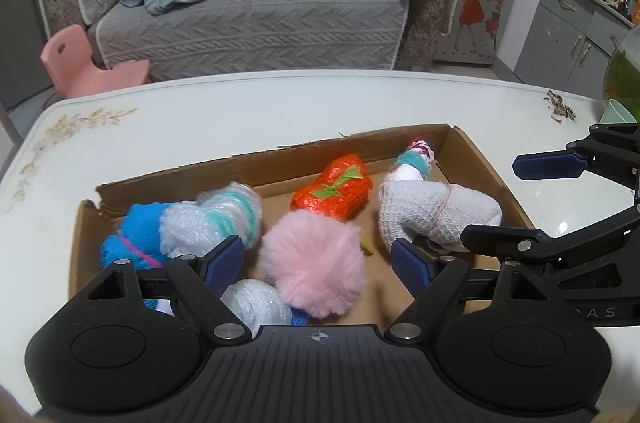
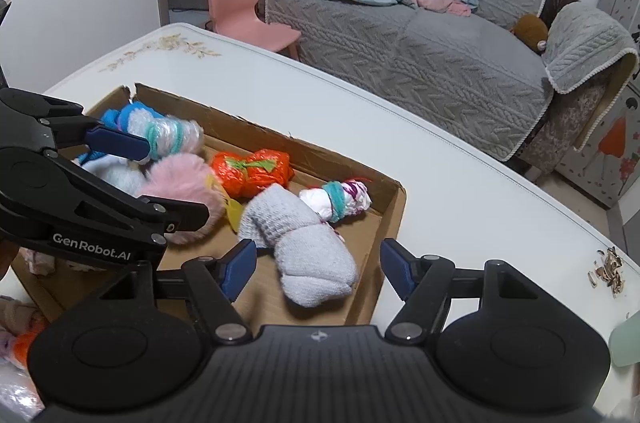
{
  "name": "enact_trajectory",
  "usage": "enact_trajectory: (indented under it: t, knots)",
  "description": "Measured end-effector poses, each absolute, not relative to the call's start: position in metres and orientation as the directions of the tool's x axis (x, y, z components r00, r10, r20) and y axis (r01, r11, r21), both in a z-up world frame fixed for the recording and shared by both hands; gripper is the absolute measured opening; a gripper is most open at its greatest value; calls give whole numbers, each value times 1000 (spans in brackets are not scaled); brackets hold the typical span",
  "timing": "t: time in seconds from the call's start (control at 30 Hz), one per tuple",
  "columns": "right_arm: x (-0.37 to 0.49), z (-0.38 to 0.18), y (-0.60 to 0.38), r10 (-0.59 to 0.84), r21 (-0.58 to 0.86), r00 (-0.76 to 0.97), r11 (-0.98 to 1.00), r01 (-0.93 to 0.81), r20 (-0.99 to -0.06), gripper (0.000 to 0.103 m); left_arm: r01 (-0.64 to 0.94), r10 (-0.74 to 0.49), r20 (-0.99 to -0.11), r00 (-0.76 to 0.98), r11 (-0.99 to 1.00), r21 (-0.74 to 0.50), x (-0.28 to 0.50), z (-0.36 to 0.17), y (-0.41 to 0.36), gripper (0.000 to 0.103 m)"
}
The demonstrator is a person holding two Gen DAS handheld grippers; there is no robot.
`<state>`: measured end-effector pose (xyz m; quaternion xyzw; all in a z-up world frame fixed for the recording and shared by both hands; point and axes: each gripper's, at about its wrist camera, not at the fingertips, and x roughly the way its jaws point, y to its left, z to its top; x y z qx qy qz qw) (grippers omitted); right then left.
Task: Organize objects
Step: 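Lift both grippers away from the tray back toward the pile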
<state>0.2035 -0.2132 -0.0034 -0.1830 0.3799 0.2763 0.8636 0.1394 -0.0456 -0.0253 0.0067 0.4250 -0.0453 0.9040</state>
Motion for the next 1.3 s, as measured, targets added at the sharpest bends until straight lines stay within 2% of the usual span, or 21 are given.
enact_trajectory:
  t: [0.43, 0.73, 1.3]
  knots:
    - [175, 18, -204, 398, -80, 572, 769, -635, -717, 83, 10, -20, -733, 680, 1000, -18, 96, 3, -15, 102]
    - [152, 26, -195, 415, -73, 577, 766, -639, -704, 87, -42, 16, -700, 714, 999, -21, 61, 18, 10, 102]
    - [112, 18, -187, 436, -39, 575, 774, -633, -692, 89, -50, 32, -707, 706, 999, -4, 11, -2, 30, 103]
